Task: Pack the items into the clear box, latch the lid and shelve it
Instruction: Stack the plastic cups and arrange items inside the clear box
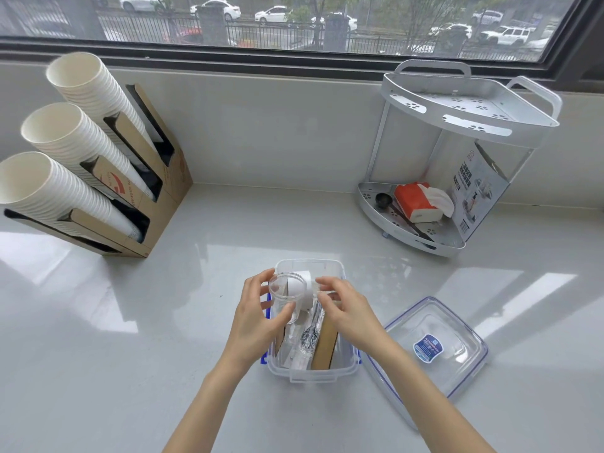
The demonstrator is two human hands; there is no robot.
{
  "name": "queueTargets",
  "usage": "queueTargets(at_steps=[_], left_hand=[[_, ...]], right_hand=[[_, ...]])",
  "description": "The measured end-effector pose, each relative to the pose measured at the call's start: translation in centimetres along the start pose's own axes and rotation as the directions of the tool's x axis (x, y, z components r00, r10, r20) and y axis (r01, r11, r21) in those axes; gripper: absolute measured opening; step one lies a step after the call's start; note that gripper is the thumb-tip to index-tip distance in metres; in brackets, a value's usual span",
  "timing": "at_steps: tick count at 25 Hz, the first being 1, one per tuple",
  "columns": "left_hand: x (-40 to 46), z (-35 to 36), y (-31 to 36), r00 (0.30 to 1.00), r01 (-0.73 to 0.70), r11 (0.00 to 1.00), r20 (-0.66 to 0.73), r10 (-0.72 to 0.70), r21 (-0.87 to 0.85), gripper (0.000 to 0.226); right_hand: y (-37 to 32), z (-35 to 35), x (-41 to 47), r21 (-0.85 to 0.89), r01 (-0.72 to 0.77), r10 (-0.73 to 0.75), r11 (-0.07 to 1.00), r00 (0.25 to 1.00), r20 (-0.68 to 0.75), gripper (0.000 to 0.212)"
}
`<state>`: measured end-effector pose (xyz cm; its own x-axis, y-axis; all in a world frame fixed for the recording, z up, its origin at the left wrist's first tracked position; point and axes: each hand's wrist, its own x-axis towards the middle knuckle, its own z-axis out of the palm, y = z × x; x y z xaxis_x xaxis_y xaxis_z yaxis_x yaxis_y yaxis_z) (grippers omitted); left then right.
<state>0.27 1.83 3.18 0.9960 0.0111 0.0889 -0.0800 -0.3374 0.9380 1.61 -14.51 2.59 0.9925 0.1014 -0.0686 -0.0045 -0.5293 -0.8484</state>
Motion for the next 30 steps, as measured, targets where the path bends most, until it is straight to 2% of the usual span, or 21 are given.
queueTargets(at_steps=[3,6,9,12,15,20,26,30], left_hand=[[0.1,-0.5,-0.3,1.0,-0.02,0.999,-0.014,0.021,0.028,0.053],[0.2,-0.8,-0.5,0.999,-0.032,0.998,-0.021,0.033,0.053,0.052],[0.3,-0.9,-0.6,0.999,-0.024,0.998,-0.026,0.026,0.051,0.052],[0.3,-0.8,-0.6,1.0,-0.018,0.998,-0.019,0.02,0.06,0.052],[0.4,-0.8,-0.6,1.0,-0.01,0.998,-0.014,0.011,0.067,0.053],[0.5,-0.9,-0.7,1.0,0.0,0.998,-0.015,0.001,0.06,0.052],[1.0,-1.1,-0.5,1.0,0.012,0.998,-0.015,-0.011,0.061,0.052],[1.4,-1.1,-0.2,1.0,0.022,0.998,0.003,-0.022,0.054,0.052]], right_hand=[[0.6,1.0,0.2,-0.258,0.01,0.031,0.966,0.987,0.156,0.038],[0.7,2.2,0.3,-0.438,0.026,0.116,0.898,0.949,0.294,0.046],[0.6,3.2,0.3,-0.508,0.033,0.132,0.86,0.95,0.284,0.044],[0.4,3.6,0.5,-0.504,0.005,0.104,0.864,0.977,0.188,0.04],[0.6,3.6,0.8,-0.477,-0.027,0.112,0.879,0.982,0.152,0.04],[0.9,3.0,1.0,-0.44,0.002,0.067,0.898,0.988,0.141,0.018],[-0.1,-0.5,0.4,-0.185,-0.013,0.021,0.983,0.999,0.039,0.008],[-1.8,-3.2,0.2,-0.149,0.044,-0.06,0.988,0.993,-0.103,0.008]])
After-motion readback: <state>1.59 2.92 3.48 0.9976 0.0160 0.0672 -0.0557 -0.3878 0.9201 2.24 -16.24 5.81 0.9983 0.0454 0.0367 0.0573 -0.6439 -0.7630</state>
